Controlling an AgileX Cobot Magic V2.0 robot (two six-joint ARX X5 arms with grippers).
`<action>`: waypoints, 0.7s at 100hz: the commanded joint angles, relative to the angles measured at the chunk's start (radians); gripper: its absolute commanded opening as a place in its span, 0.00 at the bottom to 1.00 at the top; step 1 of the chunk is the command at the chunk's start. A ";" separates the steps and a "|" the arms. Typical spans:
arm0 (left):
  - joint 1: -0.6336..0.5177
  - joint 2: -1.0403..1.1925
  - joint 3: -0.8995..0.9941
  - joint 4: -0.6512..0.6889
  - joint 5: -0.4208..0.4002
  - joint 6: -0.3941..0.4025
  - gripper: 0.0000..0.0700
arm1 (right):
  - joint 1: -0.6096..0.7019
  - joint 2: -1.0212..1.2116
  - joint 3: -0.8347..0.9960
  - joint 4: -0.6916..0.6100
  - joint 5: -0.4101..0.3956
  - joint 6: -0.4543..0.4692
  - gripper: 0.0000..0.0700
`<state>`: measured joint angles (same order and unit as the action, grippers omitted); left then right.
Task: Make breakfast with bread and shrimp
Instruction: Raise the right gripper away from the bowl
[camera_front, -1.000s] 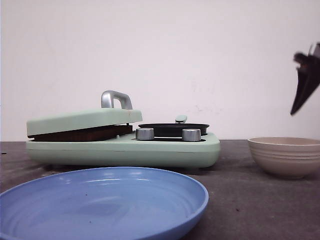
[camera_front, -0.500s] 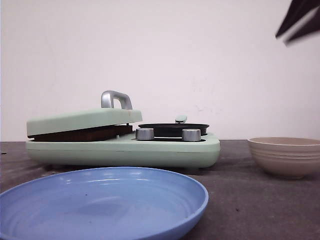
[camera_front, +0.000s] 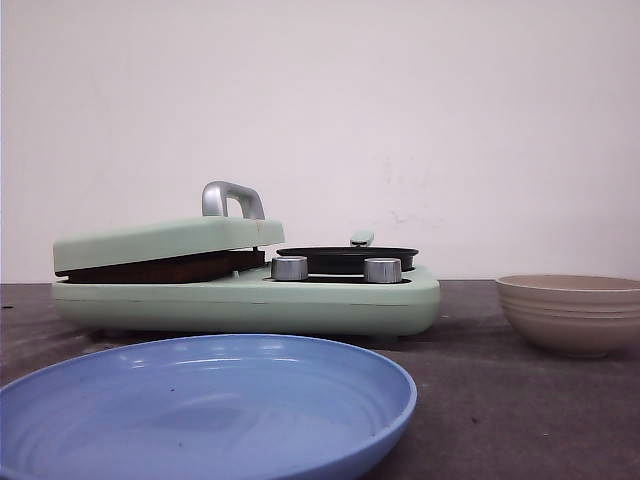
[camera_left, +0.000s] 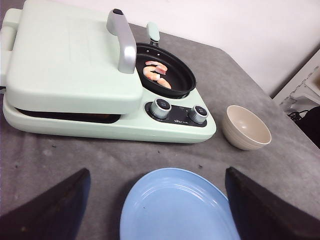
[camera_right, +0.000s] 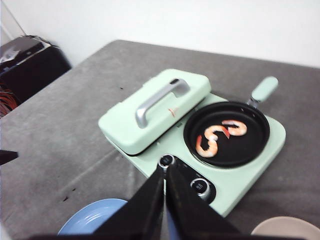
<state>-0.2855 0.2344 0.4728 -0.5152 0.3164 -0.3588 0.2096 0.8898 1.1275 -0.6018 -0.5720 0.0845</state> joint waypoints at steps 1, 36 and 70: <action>-0.003 0.001 0.009 0.014 -0.001 -0.017 0.67 | 0.013 -0.012 0.017 -0.017 0.008 -0.032 0.00; -0.003 0.001 0.010 0.019 0.006 -0.043 0.67 | 0.093 -0.186 -0.083 -0.072 0.050 -0.091 0.00; -0.003 0.000 0.011 0.047 0.007 0.064 0.67 | 0.095 -0.450 -0.310 -0.030 0.074 -0.127 0.00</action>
<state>-0.2855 0.2344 0.4728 -0.4793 0.3183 -0.3573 0.3012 0.4515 0.8322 -0.6445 -0.4950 -0.0151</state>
